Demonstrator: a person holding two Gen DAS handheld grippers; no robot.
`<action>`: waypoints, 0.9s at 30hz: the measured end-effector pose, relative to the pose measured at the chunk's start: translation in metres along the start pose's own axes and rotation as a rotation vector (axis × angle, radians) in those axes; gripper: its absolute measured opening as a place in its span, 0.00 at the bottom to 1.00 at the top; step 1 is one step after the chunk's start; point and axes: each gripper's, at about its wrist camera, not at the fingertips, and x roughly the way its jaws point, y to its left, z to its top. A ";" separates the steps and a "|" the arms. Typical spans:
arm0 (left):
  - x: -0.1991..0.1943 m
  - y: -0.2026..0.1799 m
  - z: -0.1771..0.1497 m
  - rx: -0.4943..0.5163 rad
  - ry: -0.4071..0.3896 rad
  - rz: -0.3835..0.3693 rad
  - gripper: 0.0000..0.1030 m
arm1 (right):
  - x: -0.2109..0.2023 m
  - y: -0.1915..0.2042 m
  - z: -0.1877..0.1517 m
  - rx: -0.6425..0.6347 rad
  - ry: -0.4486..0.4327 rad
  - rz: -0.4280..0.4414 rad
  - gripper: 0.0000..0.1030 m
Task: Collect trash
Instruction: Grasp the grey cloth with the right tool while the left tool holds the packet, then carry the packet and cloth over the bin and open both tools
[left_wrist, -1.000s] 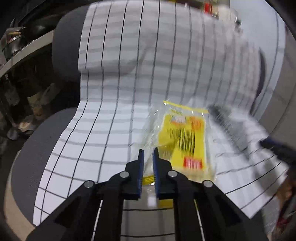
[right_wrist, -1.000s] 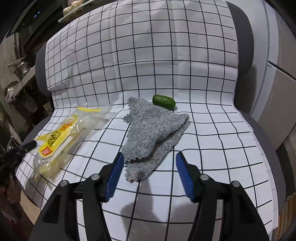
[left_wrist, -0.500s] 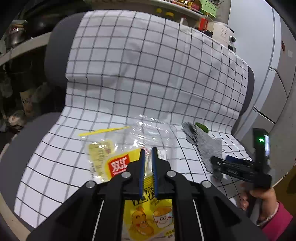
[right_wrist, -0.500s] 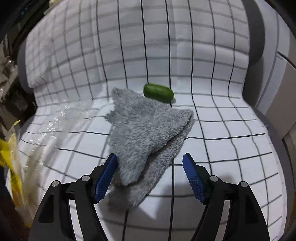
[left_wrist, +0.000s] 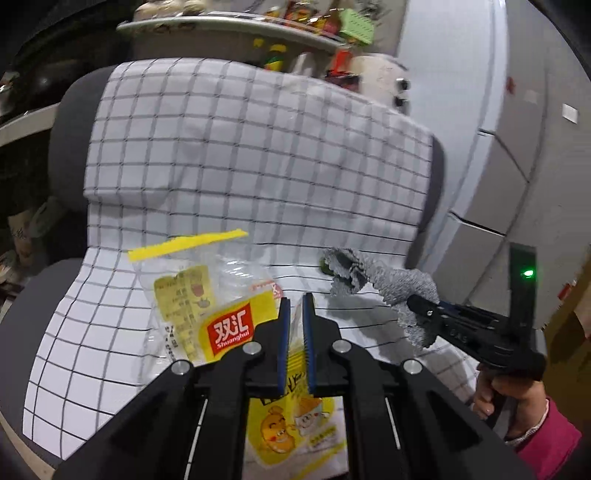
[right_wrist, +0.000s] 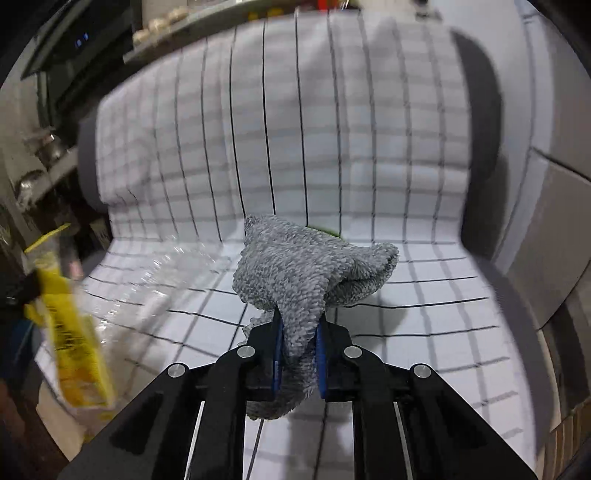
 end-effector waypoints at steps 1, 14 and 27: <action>-0.004 -0.011 -0.001 0.016 -0.006 -0.020 0.05 | -0.015 -0.002 -0.002 0.002 -0.020 0.000 0.15; -0.002 -0.151 -0.038 0.201 0.039 -0.321 0.05 | -0.175 -0.077 -0.073 0.100 -0.141 -0.210 0.15; 0.003 -0.284 -0.086 0.410 0.126 -0.574 0.05 | -0.277 -0.149 -0.152 0.266 -0.128 -0.475 0.16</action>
